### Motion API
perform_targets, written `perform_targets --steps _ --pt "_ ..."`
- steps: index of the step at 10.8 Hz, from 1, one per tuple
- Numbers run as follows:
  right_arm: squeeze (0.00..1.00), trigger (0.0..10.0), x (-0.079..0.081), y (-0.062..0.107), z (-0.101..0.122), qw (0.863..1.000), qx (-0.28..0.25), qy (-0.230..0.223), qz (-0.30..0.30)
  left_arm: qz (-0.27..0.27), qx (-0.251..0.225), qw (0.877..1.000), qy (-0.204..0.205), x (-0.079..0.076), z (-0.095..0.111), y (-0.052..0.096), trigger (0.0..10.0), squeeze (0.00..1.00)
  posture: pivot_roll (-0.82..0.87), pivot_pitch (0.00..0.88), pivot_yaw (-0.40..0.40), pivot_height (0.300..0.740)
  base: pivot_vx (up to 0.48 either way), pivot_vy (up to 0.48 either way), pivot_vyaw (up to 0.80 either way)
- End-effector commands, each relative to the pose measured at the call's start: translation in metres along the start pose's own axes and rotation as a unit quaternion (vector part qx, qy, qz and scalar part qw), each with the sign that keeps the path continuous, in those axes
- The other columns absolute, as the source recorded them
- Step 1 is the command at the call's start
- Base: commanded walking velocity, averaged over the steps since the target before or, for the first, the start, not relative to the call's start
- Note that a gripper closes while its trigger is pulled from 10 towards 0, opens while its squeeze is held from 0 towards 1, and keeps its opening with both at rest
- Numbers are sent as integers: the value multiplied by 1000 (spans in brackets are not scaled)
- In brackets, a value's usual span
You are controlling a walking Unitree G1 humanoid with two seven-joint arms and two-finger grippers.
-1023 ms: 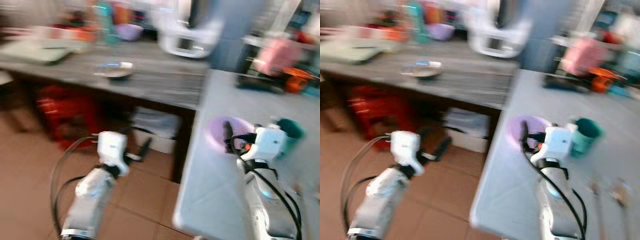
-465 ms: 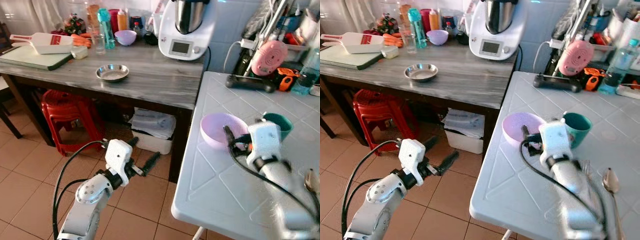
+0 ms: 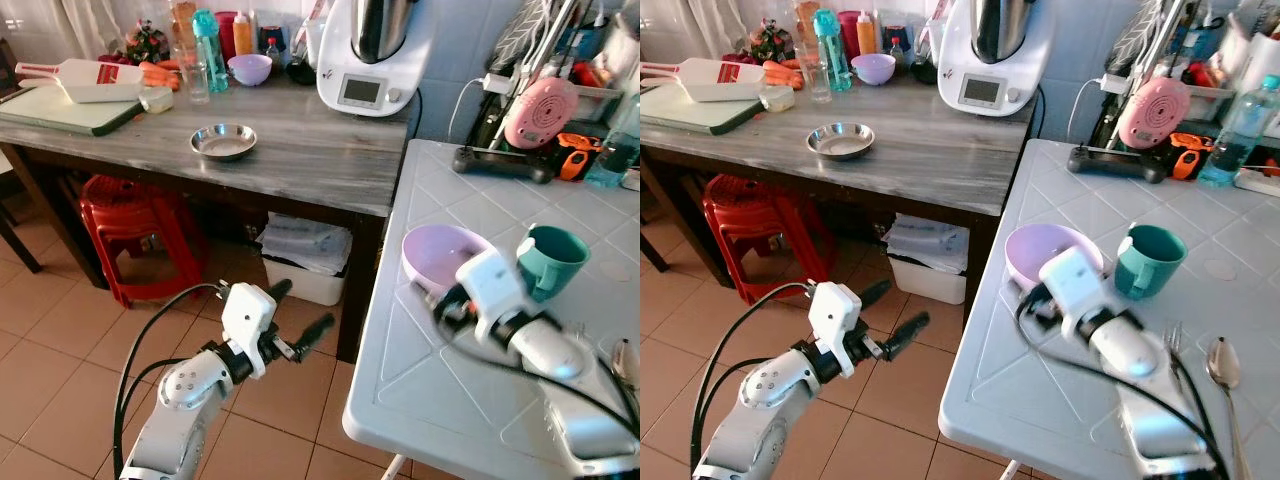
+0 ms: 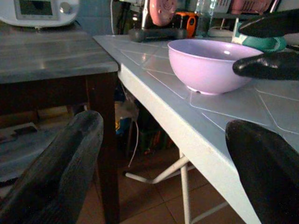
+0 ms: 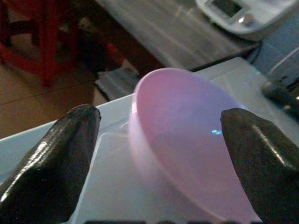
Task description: Setting the table
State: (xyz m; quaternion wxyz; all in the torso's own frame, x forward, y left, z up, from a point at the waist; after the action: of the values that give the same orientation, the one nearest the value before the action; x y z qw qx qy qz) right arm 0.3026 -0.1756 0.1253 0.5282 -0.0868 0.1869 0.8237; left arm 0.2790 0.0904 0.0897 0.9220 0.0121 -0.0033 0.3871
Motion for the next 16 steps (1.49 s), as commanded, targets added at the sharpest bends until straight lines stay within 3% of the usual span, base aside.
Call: perform_targets --steps 1,4,10,11,12,13,16 --pt "0 10000 7 0 2 999 3 -3 33 -8 -1 1000 -8 -1 2 0 10000 0 -34 0 -15 740 0 0 0" --pt "0 10000 8 -1 -10 998 34 6 51 -13 -1 1000 -16 2 3 0 10000 0 -32 0 -16 740 0 0 0" --pt "0 10000 -14 -12 -26 987 71 109 96 -20 2 1000 -4 -4 0 0 10000 0 -28 0 -15 740 0 0 0" --pt "0 9216 -17 -14 -27 985 74 123 101 -20 3 1000 -5 -4 0 0 10000 0 -28 0 -15 740 0 0 0" --pt "0 667 -23 -17 -31 981 79 142 106 -18 4 1000 -6 -4 -1 0 10000 0 -15 0 -16 740 0 0 0" --pt "0 0 -27 -22 -32 979 83 152 111 -18 5 1000 -5 -3 -2 0 10000 0 -12 0 -16 740 0 0 0" --pt "0 0 -26 -25 -41 972 89 171 135 -14 6 1000 -4 -4 -4 1 10000 0 -5 0 -22 740 0 0 0"
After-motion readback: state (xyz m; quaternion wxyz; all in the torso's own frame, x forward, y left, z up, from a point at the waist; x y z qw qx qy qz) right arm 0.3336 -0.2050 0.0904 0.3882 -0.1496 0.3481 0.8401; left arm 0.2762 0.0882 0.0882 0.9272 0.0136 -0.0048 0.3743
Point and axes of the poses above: a point about 5 cm out from each wrist's last joint towards the gripper, its own y axis pointing back from the gripper into the wrist, its own z axis along the axis of the wrist's last joint, x = y × z, the point moved 3 cm from there along -y, pointing out of the wrist towards the gripper, and after that the axes turned 3 degrees about -y, right-handed, at the moved point
